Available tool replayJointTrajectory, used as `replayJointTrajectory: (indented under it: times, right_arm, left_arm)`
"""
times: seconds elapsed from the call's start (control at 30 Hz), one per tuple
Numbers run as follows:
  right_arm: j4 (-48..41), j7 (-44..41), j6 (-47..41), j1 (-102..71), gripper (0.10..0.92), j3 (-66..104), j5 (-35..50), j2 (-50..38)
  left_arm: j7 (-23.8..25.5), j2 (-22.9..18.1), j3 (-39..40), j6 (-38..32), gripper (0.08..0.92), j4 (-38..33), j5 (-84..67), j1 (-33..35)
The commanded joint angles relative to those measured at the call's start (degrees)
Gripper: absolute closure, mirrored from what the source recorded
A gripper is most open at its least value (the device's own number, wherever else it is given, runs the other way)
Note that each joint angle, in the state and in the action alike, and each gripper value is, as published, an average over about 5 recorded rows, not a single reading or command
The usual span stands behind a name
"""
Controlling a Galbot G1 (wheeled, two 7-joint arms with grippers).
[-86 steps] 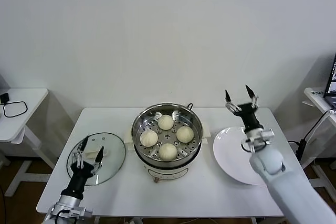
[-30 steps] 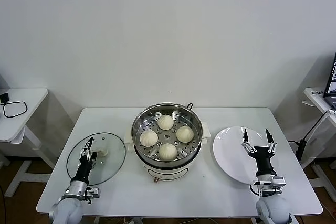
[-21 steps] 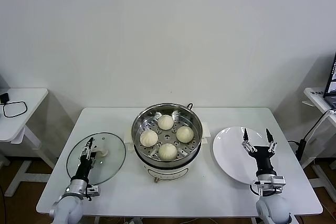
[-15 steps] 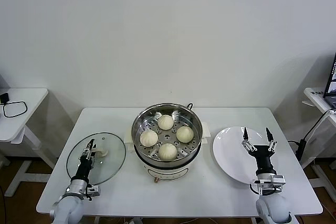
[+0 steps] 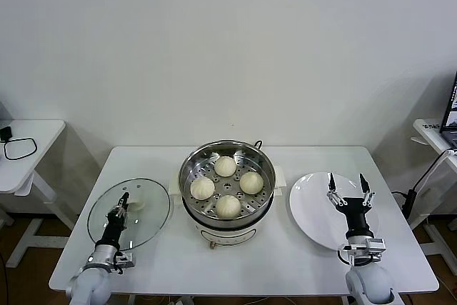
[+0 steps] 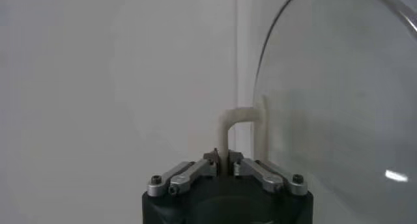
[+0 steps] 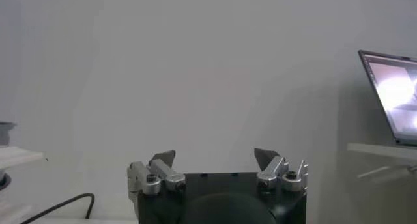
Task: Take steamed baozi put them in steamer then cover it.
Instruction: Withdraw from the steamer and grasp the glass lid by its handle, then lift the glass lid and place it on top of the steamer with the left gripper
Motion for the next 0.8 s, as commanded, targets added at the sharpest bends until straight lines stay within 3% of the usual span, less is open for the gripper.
replayJointTrajectory:
  times: [0.03, 0.23, 0.4, 0.6, 0.8]
  right_arm:
    - [-0.1, 0.0, 0.0, 0.1, 0.203, -0.3, -0.3, 0.0]
    - [-0.1, -0.1, 0.0, 0.4, 0.203, -0.7, -0.5, 0.0]
    - [0.1, -0.1, -0.2, 0.3, 0.203, -0.2, -0.7, 0.2]
    - [0.0, -0.3, -0.5, 0.1, 0.203, 0.8, -0.7, 0.2]
    - [-0.6, -0.2, -1.3, 0.4, 0.203, 1.3, -0.7, -0.2]
  left_arm:
    - [0.2, 3.3, -2.9, 0.0, 0.812, -9.2, -4.6, 1.3]
    - [3.6, 8.8, -7.4, 2.7, 0.812, -23.1, -10.4, 1.9]
    - [7.6, 10.5, -6.6, 5.4, 0.812, -34.6, -13.5, 1.5]
    - [13.2, 10.2, 3.2, 12.1, 0.812, -48.2, -16.1, 0.6]
    - [18.0, 7.9, 19.4, 21.2, 0.812, -51.2, -15.1, -3.4]
